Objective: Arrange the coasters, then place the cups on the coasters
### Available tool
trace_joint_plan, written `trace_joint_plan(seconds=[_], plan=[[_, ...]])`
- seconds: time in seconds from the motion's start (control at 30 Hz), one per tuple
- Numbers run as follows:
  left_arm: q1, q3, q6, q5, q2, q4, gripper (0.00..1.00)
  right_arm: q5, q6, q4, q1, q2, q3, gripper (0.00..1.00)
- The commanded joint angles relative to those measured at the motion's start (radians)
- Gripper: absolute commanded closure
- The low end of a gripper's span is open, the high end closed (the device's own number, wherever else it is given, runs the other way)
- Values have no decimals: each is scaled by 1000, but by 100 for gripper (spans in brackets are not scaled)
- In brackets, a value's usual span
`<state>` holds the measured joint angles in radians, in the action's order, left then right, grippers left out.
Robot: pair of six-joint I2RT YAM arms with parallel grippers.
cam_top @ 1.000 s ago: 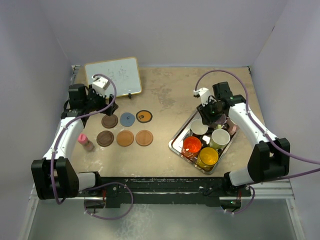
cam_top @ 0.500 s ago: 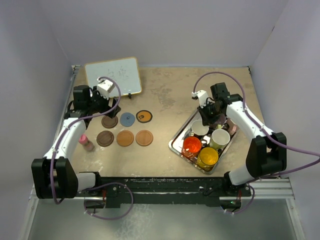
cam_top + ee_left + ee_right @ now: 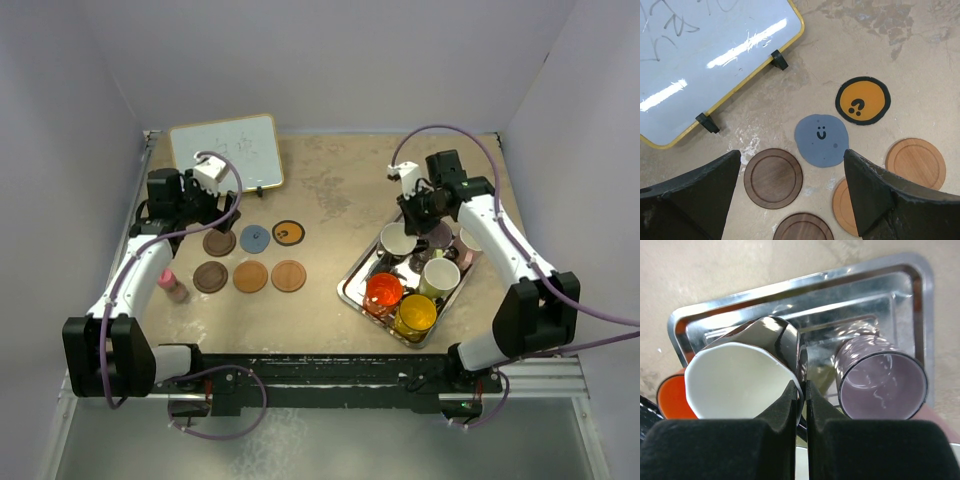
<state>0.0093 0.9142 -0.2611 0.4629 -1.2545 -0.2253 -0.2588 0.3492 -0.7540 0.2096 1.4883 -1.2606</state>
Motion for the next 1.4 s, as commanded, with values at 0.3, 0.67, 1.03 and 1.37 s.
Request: trace_joint_plan(seconds=[0.3,0.67,1.03,1.37], plan=[[-192,269,147,-79,-55,-50,20,79,-316,290,100,-48,-233,100],[-422,517,279,-140,-207,-61,22,440,-497,486,230,-19,-262,100],[-563,609,492,-160,-335,66,23,591,-588,509,311,0,-264,100],[-574,687,613,-183,-461,42,30,623,-629,512,346,5,-251,100]])
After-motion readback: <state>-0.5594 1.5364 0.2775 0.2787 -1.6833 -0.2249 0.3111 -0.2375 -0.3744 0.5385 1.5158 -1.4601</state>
